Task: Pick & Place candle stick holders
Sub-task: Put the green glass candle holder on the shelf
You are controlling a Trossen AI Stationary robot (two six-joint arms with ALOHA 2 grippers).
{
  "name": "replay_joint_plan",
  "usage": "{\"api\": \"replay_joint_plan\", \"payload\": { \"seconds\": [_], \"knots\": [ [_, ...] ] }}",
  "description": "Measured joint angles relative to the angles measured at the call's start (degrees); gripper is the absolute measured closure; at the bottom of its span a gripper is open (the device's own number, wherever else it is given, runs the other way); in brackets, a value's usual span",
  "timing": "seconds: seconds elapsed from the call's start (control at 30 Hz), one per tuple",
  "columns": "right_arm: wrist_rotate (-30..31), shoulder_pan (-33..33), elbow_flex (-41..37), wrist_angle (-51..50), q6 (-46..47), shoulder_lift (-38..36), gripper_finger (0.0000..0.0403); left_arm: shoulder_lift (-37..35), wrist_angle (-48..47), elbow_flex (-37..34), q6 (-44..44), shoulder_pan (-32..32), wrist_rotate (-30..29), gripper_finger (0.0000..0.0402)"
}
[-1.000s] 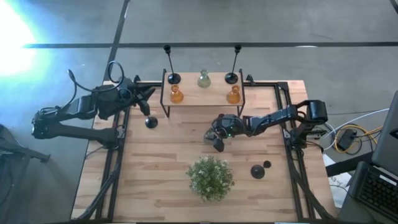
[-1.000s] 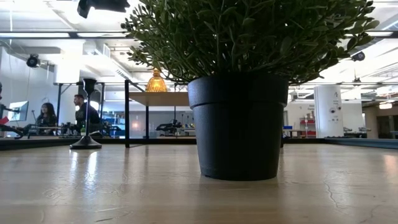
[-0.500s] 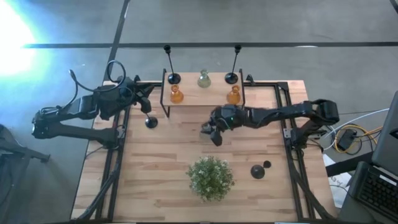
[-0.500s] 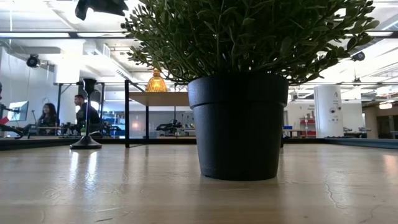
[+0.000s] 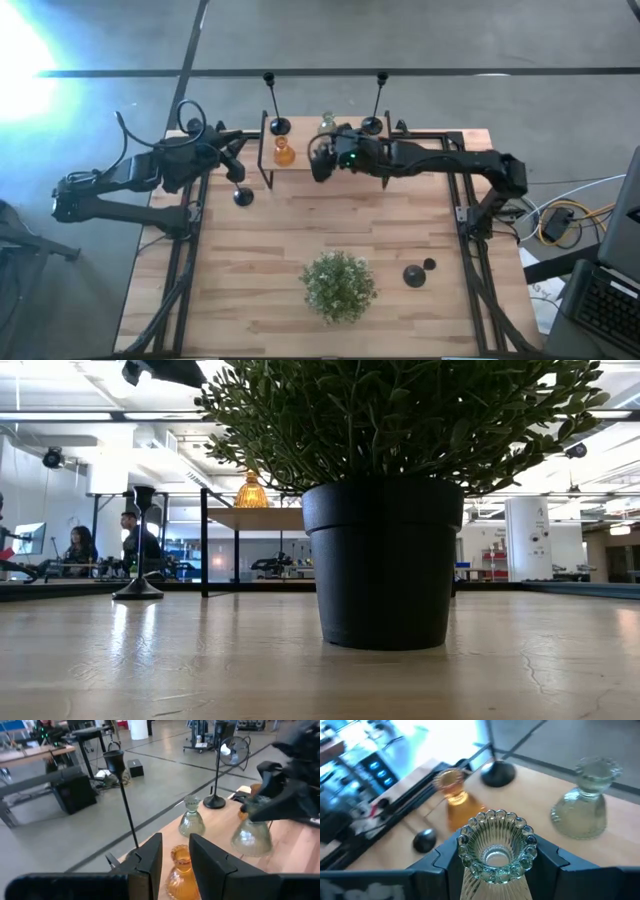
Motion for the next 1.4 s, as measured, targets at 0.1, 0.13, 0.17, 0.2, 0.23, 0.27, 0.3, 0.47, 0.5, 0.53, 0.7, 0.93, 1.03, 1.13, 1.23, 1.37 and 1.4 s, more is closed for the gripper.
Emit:
{"api": "replay_joint_plan", "payload": {
  "seconds": [0.1, 0.13, 0.17, 0.2, 0.23, 0.27, 0.3, 0.47, 0.5, 0.53, 0.7, 0.93, 1.03, 1.13, 1.23, 1.37, 1.4],
  "knots": [
    [3.82, -0.12, 1.17, -0.07, 2.86, 2.69, 0.0251, 0.03, 0.11, 0.00, 1.13, 0.00, 0.00, 0.0300],
    [4.84, -0.17, 1.31, -0.05, 3.31, 3.52, 0.0251, 0.03, 0.13, 0.00, 1.15, 0.02, 0.00, 0.0300],
    [5.91, -0.17, 1.39, -0.24, 3.40, 4.33, 0.0251, 0.01, 0.11, 0.00, 1.30, 0.02, 0.00, 0.0300],
    [6.91, -0.17, 1.47, -0.33, 3.48, 4.99, 0.0251, -0.05, 0.14, 0.00, 1.67, 0.04, -0.02, 0.0300],
    [7.38, -0.17, 1.49, -0.33, 3.66, 5.47, 0.0251, -0.06, 0.14, 0.00, 2.36, 0.04, -0.01, 0.0300],
    [7.87, -0.17, 1.49, -0.23, 3.82, 5.86, 0.0251, -0.06, 0.13, 0.00, 3.09, 0.04, 0.00, 0.0300],
    [8.34, -0.15, 1.51, -0.09, 3.88, 6.03, 0.0251, -0.06, 0.13, 0.00, 3.79, 0.04, 0.00, 0.0300],
    [11.83, -0.21, 1.28, -0.12, 2.43, 6.48, 0.0251, -0.06, 0.10, 0.00, 6.00, 0.04, 0.02, 0.0300],
    [11.89, -0.36, 1.13, -0.30, 2.43, 6.50, 0.0251, -0.06, 0.09, 0.00, 6.07, 0.04, 0.03, 0.0300],
    [11.86, -0.49, 1.05, -0.36, 2.49, 6.52, 0.0251, -0.06, 0.08, 0.00, 6.07, 0.04, 0.04, 0.0300],
    [11.88, -0.90, 0.60, -0.62, 2.61, 6.48, 0.0251, -0.08, 0.09, 0.00, 6.71, 0.04, 0.04, 0.0300],
    [11.77, -1.73, -0.30, -1.89, 4.42, 6.48, 0.0251, -0.08, 0.07, 0.00, 7.58, 0.04, 0.22, 0.0300],
    [11.65, -1.90, -0.41, -1.78, 4.17, 6.66, 0.0251, -0.08, 0.07, 0.00, 7.60, 0.04, 0.22, 0.0300],
    [11.52, -2.13, -0.43, -1.55, 4.12, 6.79, 0.0251, -0.08, 0.07, 0.00, 7.60, 0.04, 0.22, 0.0300],
    [11.55, -2.36, -0.56, -1.50, 4.11, 6.88, 0.0251, -0.08, 0.07, 0.00, 7.61, 0.04, 0.22, 0.0300],
    [11.52, -2.53, -0.56, -1.51, 3.65, 6.89, 0.0251, -0.08, 0.07, 0.00, 7.62, 0.02, 0.22, 0.0300],
    [11.48, -2.54, -0.56, -1.49, 3.63, 6.92, 0.0251, -0.08, 0.07, 0.00, 7.62, 0.02, 0.22, 0.0300]
  ]
}}
